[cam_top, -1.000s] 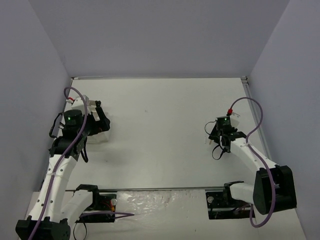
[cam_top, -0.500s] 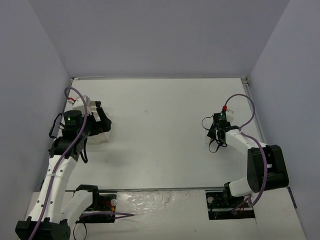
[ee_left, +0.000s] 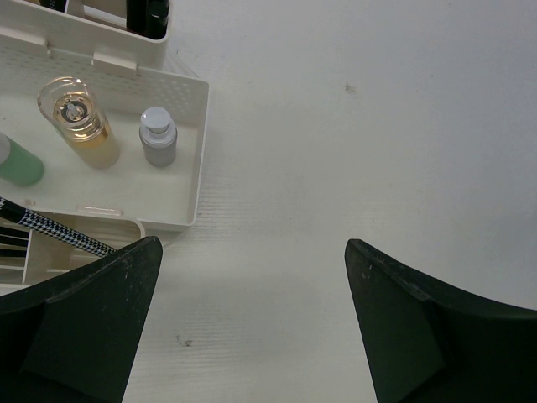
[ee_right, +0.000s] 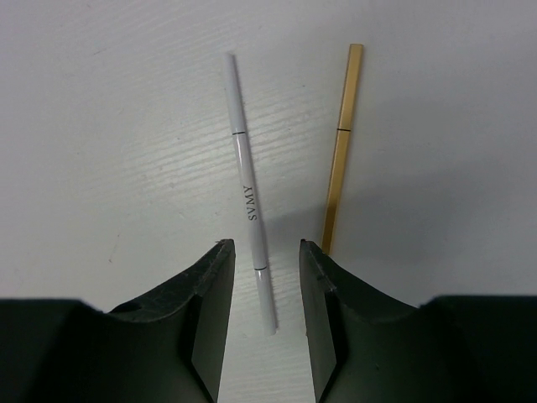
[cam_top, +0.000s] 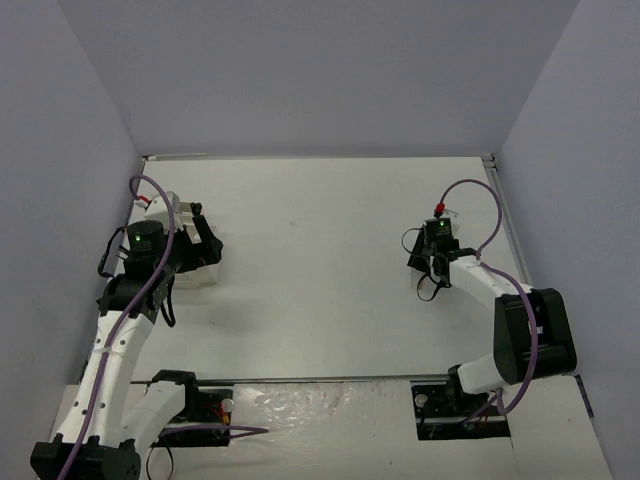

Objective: Organize the makeup

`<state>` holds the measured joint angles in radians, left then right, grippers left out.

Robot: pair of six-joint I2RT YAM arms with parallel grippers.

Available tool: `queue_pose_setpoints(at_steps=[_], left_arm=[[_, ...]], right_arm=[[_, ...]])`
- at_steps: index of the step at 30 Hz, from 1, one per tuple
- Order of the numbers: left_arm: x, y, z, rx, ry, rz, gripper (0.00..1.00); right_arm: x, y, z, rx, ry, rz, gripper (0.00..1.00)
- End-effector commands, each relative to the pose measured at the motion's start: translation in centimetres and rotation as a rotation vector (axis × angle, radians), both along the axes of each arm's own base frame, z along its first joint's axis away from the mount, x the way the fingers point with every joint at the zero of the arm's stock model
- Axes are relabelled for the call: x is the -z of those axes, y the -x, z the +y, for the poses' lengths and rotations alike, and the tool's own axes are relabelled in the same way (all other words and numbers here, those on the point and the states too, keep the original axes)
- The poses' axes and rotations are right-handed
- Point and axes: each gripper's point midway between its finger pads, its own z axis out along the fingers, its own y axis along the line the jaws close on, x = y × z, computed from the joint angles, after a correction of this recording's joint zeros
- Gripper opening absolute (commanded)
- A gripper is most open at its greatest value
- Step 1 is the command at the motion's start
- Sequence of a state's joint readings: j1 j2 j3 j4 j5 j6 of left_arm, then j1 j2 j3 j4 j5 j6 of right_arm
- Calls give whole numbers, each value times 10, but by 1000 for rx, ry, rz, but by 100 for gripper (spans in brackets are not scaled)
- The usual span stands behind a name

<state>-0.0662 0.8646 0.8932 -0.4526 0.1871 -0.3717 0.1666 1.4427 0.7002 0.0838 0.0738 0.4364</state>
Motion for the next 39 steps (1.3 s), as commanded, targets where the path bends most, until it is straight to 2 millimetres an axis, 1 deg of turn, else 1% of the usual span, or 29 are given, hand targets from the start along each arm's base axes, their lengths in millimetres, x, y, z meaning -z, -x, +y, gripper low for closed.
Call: queue_pose_setpoints(at_steps=[1, 4, 6, 11, 13, 17, 18, 21, 22, 24, 25, 27, 28, 30, 32, 33, 34, 36, 39], left_arm=[[-19, -8, -4, 13, 15, -66, 89], [-18, -8, -4, 14, 16, -63, 89], [-18, -8, -4, 14, 16, -63, 89], [-16, -8, -4, 16, 16, -59, 89], [-16, -8, -5, 18, 19, -59, 89], [-17, -8, -7, 27, 27, -59, 89], [-18, -9, -8, 33, 31, -62, 89], [-18, -10, -12, 48, 46, -63, 89], [-18, -10, -15, 57, 56, -59, 89], [-19, -10, -24, 80, 94, -48, 89], [-20, -9, -29, 97, 113, -43, 89], [-23, -4, -49, 166, 166, -28, 89], [-25, -2, -57, 188, 181, -25, 89], [-35, 2, -74, 223, 225, -26, 89], [-42, 8, -95, 268, 270, -27, 89], [-43, 8, -96, 270, 271, -29, 89], [-48, 11, -109, 293, 307, -31, 89], [-55, 15, -124, 321, 351, -38, 89], [-65, 17, -138, 344, 384, -58, 89]], right_arm=[[-12, -20, 17, -75, -12, -45, 34], [-4, -20, 21, -92, -10, -13, 35], [3, -19, 21, -84, -10, 10, 35], [19, -13, 14, -47, 17, 71, 34], [23, -10, 12, -37, 31, 94, 31], [30, -7, 14, -47, 60, 134, 22], [31, -6, 16, -58, 69, 141, 17], [31, -8, 32, -109, 85, 138, 1], [28, -9, 38, -125, 87, 127, 0], [20, -11, 62, -197, 92, 86, 0], [14, -14, 65, -204, 85, 64, 0], [-11, -17, 107, -304, 46, -44, 0], [-22, -15, 125, -345, 27, -90, 0], [-47, -2, 172, -461, -22, -191, 0], [-84, 5, 206, -536, -95, -341, 0], [-100, 10, 221, -570, -124, -395, 0], [-113, 20, 237, -614, -156, -450, 0], [-140, 39, 264, -687, -219, -548, 0], [-176, 67, 296, -788, -307, -668, 0]])
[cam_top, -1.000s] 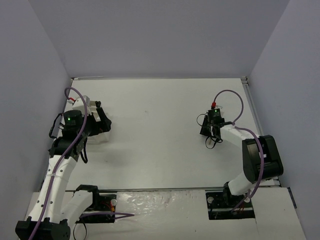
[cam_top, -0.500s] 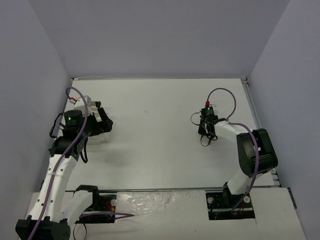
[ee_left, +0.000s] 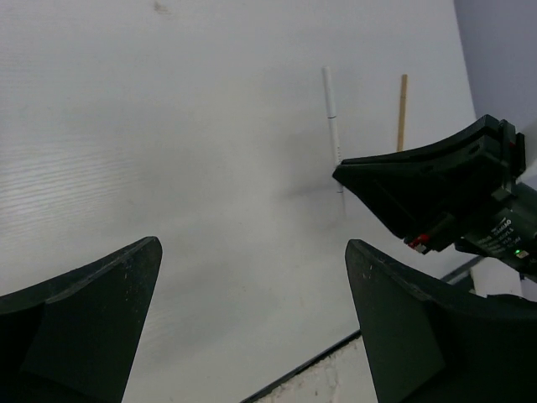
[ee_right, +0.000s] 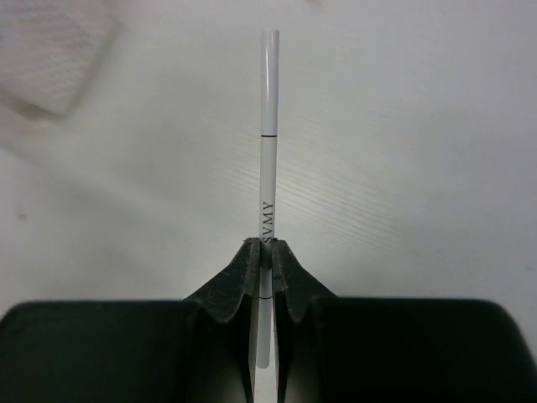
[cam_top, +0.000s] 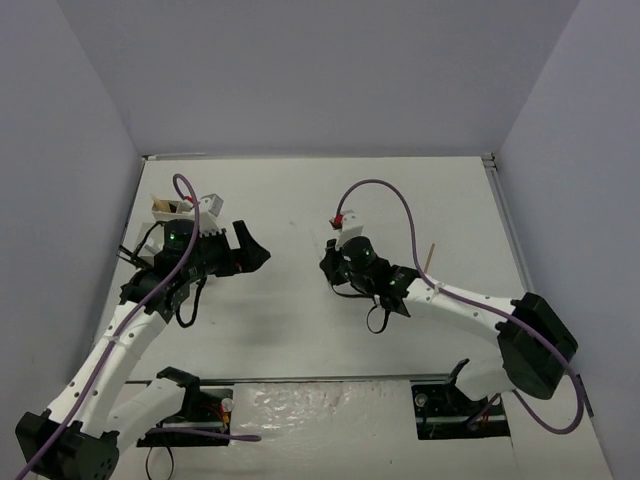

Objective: Organize the makeup

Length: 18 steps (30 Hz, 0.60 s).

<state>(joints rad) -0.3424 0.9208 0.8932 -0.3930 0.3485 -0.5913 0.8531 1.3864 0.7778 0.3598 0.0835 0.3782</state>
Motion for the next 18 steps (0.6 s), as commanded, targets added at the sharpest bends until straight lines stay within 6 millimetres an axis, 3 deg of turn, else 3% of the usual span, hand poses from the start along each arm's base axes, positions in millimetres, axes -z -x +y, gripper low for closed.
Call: queue_pose_setpoints(at_steps=[1, 4, 10, 15, 18], left_arm=[[-63, -10, -29, 17, 154, -135, 89], [-64, -8, -35, 12, 149, -142, 89], [-71, -4, -39, 10, 166, -154, 86], [-70, -2, -40, 1, 160, -152, 74], [-71, 0, -42, 3, 163, -156, 59]], right_arm=[[-88, 23, 50, -139, -252, -244, 0], [-106, 43, 66, -210, -328, -290, 0], [-119, 69, 88, -285, -369, -327, 0], [-126, 73, 89, -287, -388, -343, 0], [-130, 74, 88, -287, -393, -350, 0]])
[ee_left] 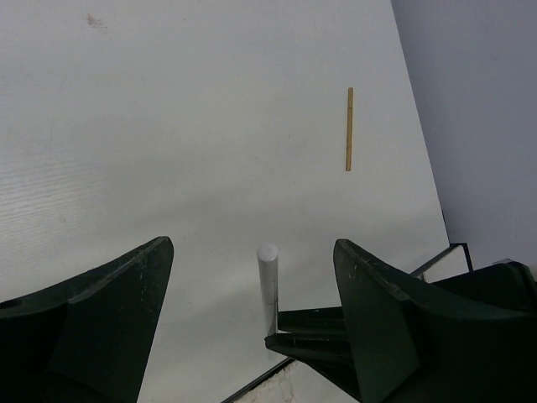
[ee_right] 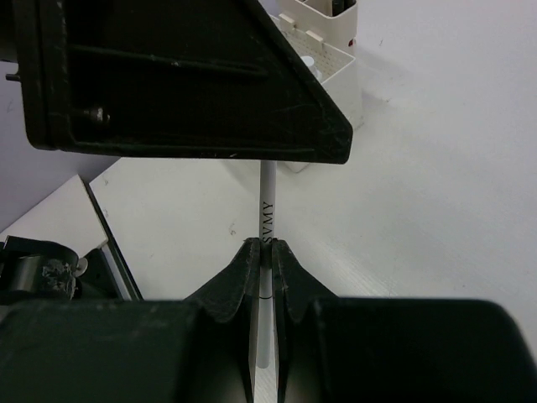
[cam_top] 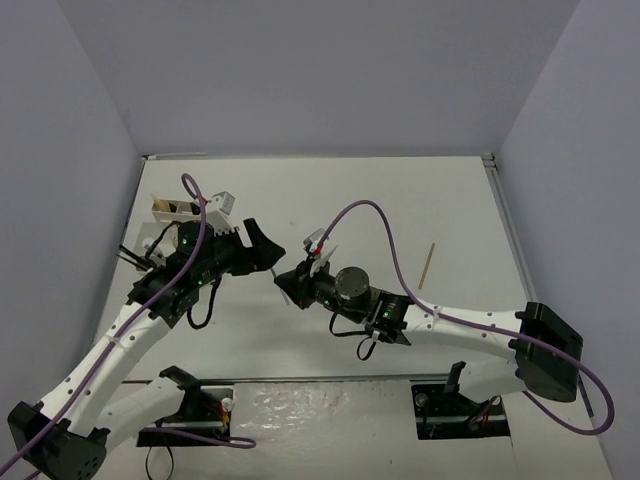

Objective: Organize the makeup

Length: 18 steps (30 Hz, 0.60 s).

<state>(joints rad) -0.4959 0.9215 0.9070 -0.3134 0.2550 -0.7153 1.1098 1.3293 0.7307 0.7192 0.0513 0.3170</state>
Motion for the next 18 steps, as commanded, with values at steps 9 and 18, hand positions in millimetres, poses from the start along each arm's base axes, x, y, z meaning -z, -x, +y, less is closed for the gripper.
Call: queue_pose_setpoints(at_steps=[9, 18], left_arm=[[-60, -4, -11, 0, 96, -167, 3], [-56, -7, 8, -67, 1, -243, 0]], right_arm=[[-45, -3, 2, 18, -127, -86, 0], [-52, -5, -4, 43, -127, -86, 62]])
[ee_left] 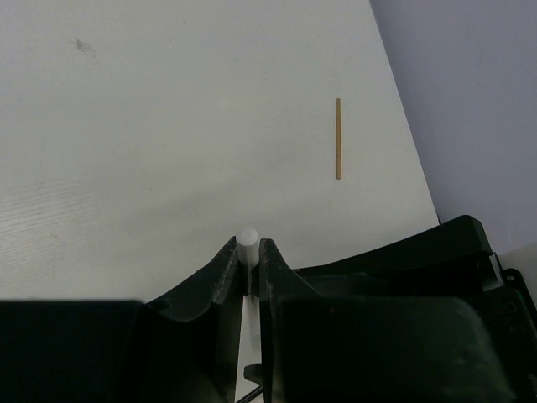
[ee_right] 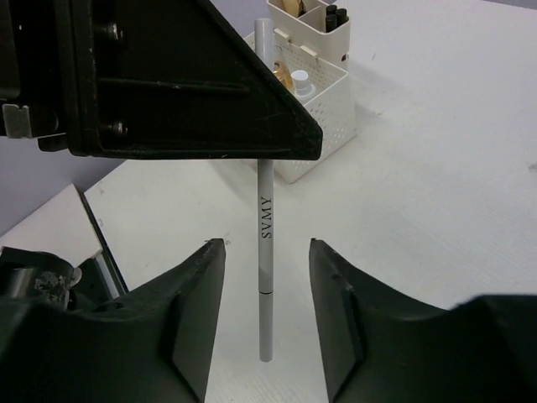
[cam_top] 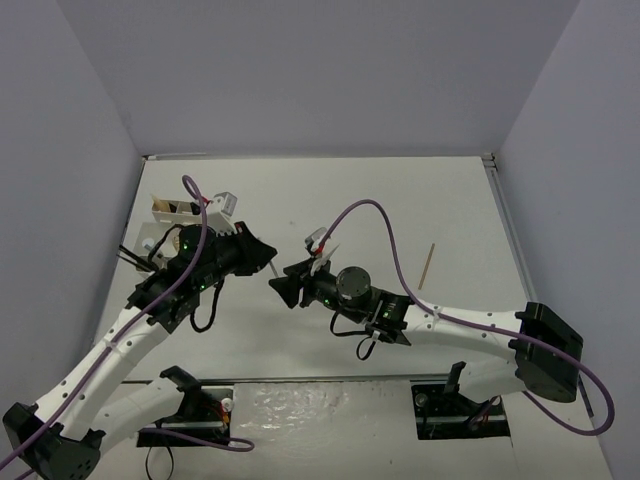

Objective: Organize the makeup

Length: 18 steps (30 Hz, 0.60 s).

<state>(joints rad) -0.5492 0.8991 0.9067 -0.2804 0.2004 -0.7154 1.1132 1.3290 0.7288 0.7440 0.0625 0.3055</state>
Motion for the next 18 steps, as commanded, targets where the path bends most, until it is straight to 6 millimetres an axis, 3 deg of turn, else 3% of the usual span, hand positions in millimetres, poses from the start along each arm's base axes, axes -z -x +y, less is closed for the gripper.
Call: queue_pose_setpoints(at_steps=[1, 4, 6, 13, 14, 16, 18], left_arm=[[-43, -11, 23, -101, -33, -196, 0], [-34, -21, 69, -296, -189, -206, 0], [-37, -21, 90, -365, -260, -231, 0], [-53, -26, 197, -761, -486, -245, 0], [-55, -26, 197, -763, -487, -247, 0], [-56, -29, 229, -872, -509, -225, 0], [-57, -32, 247, -927, -510, -216, 0]], right_arm=[[-48, -5, -7, 46, -110, -64, 72], [-46, -6, -18, 81, -90, -63, 94], [-47, -8, -28, 112, -83, -65, 100], [-41, -7, -72, 211, -57, -77, 100], [-41, -8, -73, 217, -57, -78, 100], [-39, -5, -85, 234, -65, -84, 100], [-36, -4, -93, 246, -66, -83, 100]])
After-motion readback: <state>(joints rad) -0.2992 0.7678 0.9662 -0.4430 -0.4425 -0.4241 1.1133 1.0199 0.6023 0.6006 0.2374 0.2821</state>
